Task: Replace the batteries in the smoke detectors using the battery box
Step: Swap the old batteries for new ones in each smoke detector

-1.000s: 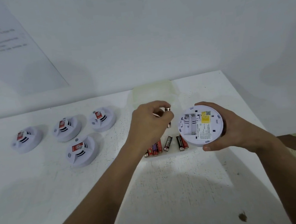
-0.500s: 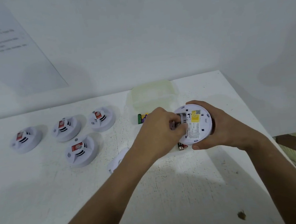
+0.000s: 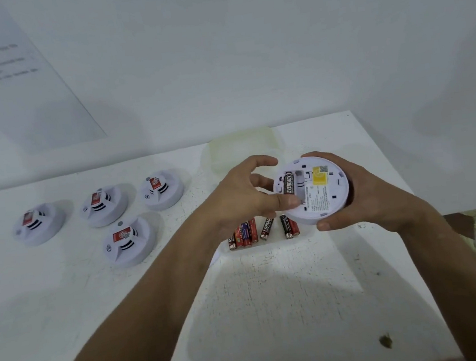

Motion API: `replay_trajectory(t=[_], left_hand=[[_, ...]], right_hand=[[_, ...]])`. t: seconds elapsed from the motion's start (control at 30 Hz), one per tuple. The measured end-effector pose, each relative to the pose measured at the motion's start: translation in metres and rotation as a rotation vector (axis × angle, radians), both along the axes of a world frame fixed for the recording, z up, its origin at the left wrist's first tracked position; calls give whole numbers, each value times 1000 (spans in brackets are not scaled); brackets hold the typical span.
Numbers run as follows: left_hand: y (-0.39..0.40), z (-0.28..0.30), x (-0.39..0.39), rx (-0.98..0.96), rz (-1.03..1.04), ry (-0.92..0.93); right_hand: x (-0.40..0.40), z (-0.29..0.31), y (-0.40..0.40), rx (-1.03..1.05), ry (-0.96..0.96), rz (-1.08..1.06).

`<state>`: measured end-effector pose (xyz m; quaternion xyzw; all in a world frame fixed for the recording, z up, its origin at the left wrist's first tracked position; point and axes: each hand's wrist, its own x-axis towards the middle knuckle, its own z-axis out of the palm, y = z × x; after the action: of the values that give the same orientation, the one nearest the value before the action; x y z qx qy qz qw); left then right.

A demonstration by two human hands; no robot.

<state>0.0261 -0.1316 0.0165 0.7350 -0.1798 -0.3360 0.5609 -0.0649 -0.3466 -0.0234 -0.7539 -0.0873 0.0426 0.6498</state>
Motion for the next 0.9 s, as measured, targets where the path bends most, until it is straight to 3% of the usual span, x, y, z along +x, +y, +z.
replay_trajectory(t=[0.3,0.47,0.6,0.9], left_hand=[[-7,-17,4,54,-23,146],[-13,-49,6,573,-154,-350],[-29,-66,2,694,-246,-468],[-32,-70,3,535,-125,-450]], right_hand=[[-11,-8,-17,-43,17,-60],[-23,-10,-32,-18,41,-119],[-24,-10,-32,-31,42,-122],[-19,-18,-26,-43,57,-88]])
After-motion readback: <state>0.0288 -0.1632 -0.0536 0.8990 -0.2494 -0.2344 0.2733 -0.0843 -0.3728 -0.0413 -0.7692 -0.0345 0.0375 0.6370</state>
